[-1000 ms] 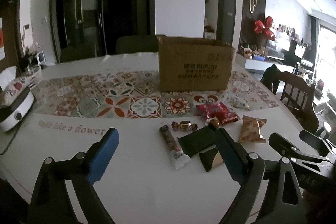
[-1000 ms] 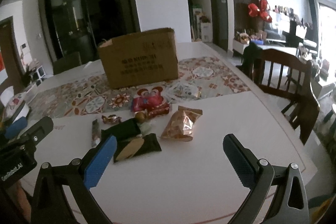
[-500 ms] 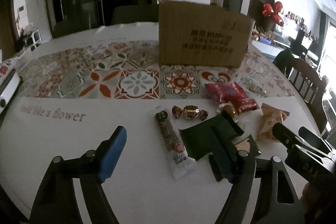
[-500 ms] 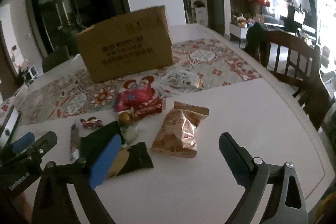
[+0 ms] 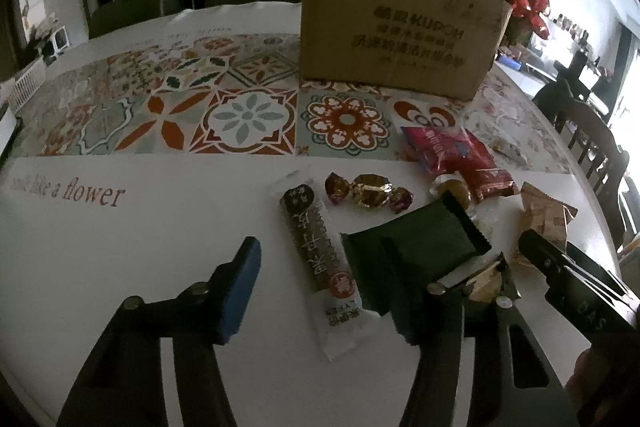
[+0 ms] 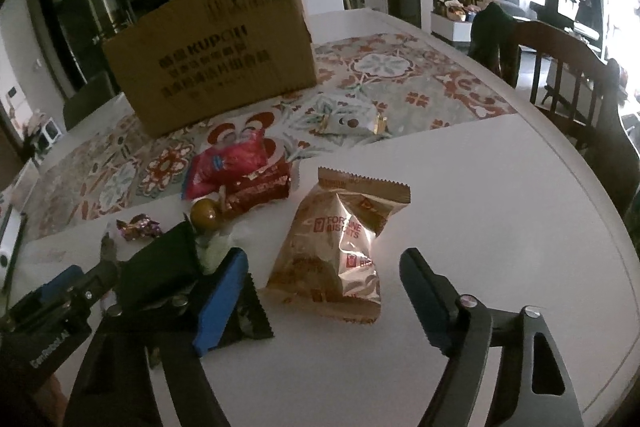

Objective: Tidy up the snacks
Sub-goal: 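Grasp the white snack bar with the left tool while the right tool grasps the gold biscuit bag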

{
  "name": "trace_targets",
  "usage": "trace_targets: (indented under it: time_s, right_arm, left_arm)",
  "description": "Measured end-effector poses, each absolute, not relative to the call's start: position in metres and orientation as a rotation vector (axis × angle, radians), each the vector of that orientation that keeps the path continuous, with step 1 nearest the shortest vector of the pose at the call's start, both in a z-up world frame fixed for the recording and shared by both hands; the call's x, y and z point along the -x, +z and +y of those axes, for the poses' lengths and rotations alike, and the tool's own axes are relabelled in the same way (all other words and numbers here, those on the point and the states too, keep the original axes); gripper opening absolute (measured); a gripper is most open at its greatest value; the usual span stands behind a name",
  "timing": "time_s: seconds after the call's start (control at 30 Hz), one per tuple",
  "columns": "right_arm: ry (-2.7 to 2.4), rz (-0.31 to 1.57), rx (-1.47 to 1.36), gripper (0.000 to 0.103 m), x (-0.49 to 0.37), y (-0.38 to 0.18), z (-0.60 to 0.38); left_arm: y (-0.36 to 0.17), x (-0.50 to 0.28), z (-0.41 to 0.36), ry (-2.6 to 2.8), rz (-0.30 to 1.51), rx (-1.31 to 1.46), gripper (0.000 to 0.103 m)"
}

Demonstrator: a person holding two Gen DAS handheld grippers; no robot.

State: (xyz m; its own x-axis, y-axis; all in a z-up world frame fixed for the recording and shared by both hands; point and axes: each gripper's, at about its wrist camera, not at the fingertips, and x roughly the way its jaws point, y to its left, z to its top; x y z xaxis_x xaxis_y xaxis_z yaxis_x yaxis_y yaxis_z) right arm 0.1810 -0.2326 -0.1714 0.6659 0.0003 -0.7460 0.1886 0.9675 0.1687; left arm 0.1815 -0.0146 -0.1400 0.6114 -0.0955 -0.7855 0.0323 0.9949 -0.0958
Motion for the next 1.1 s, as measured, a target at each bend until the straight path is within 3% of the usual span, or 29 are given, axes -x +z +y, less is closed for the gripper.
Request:
trace_targets:
  time_s: [0.43, 0.57, 1.1]
  right_arm:
    - [-0.104, 0.858, -0.224, 0.062, -0.188, -0.1747, -0.2275]
    - [-0.108, 0.855, -0.222, 0.058, -0.1884, -0.1743, -0.2279]
    - [-0.098, 0.848, -0.223, 0.046, -0.1878, -0.1729, -0.2261]
  left_arm:
    - [-0.1489, -0.1871, -0.0091, -0.083, 0.947, 0.124, 0.04]
    - [-0.1493, -0.187, -0.0087, -0.091, 0.946, 0.131, 0.031]
    - [-0.1438, -0.182, -0.0076, -0.101, 0.929, 0.133, 0.025]
